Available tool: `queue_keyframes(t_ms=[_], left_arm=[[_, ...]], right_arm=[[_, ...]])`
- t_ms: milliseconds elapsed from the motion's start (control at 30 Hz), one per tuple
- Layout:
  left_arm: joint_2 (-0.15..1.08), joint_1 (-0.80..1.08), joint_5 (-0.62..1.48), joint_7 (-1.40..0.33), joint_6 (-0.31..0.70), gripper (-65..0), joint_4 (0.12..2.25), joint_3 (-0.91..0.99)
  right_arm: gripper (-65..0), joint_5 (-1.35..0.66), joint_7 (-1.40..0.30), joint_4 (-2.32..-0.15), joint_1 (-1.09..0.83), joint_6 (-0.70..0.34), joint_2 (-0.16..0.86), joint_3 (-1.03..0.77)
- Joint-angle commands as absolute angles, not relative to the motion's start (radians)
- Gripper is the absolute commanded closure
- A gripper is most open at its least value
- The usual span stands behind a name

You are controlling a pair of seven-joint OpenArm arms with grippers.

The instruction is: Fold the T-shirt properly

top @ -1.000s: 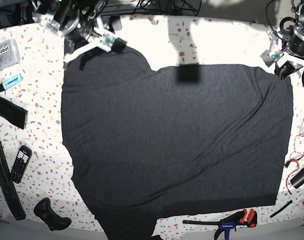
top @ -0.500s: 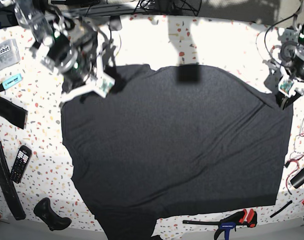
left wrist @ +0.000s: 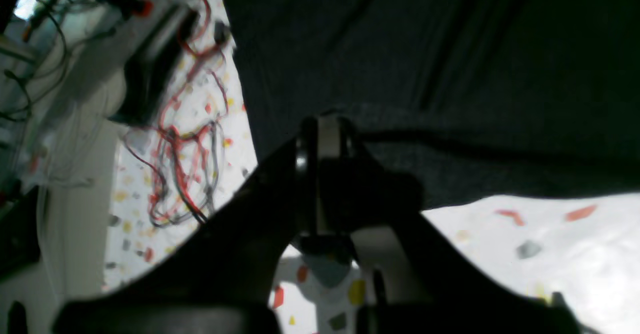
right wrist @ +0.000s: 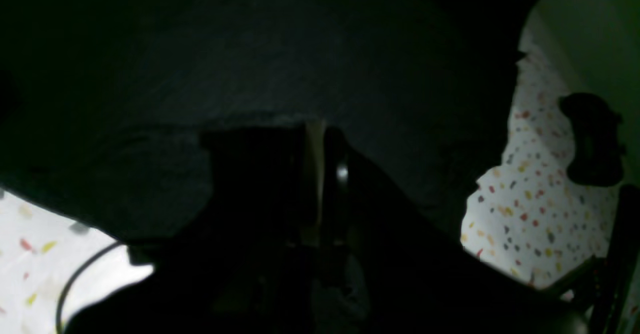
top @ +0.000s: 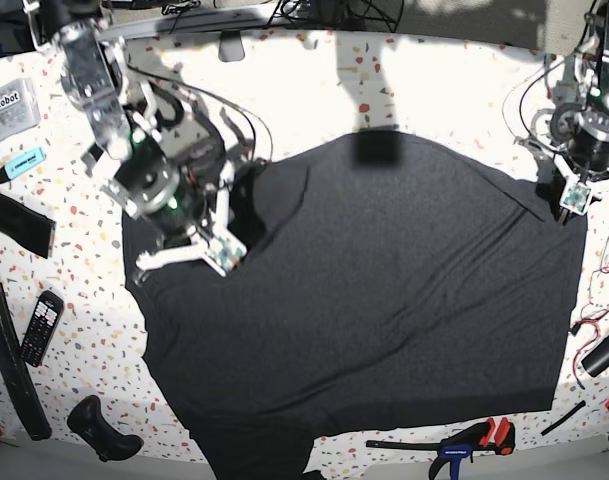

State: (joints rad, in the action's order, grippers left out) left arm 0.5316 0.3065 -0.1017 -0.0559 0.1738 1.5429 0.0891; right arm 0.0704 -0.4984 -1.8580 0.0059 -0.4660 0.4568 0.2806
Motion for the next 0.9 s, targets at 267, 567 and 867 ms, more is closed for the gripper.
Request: queue_keyframes(t_ms=[267, 567, 867], left_arm=[[0.510, 0.188, -0.104, -0.027, 0.229, 0.0, 1.396, 0.096], [0.510, 0.063, -0.103, -0.038, 0.229, 0.0, 1.378, 0.096], [0.510, -0.053, -0.095, 0.010, 0.238, 0.0, 1.134, 0.096]], right_arm=[[0.0, 0.033, -0.461, -1.695, 0.158, -0.460, 0.362, 0.274], [0.0, 0.035, -0.464, -1.499, 0.337, -0.501, 0.279, 0.275], [0.0, 0.048, -0.471, -1.440, 0.427, -0.501, 0.234, 0.276]])
